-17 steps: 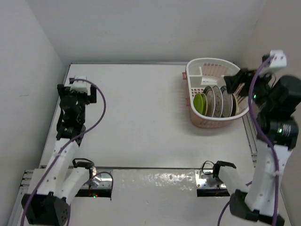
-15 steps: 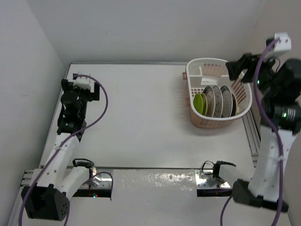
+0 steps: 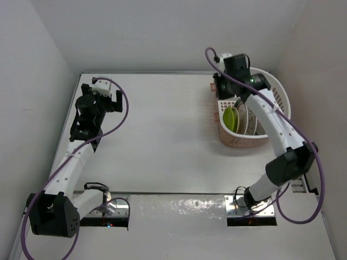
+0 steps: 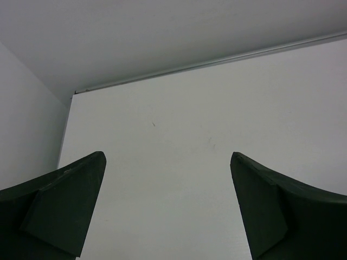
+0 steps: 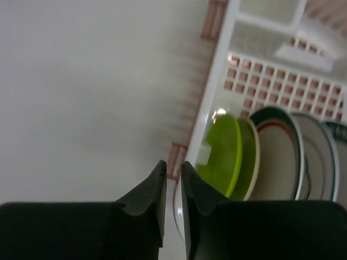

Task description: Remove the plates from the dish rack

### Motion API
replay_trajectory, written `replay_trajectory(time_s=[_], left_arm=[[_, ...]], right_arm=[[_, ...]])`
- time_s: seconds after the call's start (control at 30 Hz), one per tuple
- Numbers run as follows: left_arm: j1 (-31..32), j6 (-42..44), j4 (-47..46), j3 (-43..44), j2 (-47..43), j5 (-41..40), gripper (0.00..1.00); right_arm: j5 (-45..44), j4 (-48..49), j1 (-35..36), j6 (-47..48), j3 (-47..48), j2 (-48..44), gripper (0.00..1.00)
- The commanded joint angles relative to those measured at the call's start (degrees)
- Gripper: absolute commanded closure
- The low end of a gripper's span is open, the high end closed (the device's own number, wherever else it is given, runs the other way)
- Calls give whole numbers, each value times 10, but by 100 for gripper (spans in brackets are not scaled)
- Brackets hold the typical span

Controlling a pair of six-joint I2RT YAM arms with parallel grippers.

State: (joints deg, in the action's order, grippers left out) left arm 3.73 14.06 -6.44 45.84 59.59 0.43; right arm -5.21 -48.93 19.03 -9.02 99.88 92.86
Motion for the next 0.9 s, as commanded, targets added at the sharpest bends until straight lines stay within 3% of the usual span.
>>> replay_trajectory(time_s=[0.0,0.07,0.17,0.23,0.37,0.87], left_arm=[[8,2,-31,-1,12,2,3],[11,5,-31,4,26,5,4],[15,9,-36,4,40,8,4],[18,6,-38,-1,46,-1,4],[22,-1,-52,-28,40,-33,4],[46,-26,-68,-56,22,-51,4]], right_arm=[[-81,50,3,-78,-116,-127,85],[-157,66,41,-99,-166,-151,90],[-206,52,50,-107,-208,-157,89],[-211,48,51,-123,-231,-158,81],[-224,88,51,-137,-288,-162,78],[-320,128,50,-142,-305,-113,76]])
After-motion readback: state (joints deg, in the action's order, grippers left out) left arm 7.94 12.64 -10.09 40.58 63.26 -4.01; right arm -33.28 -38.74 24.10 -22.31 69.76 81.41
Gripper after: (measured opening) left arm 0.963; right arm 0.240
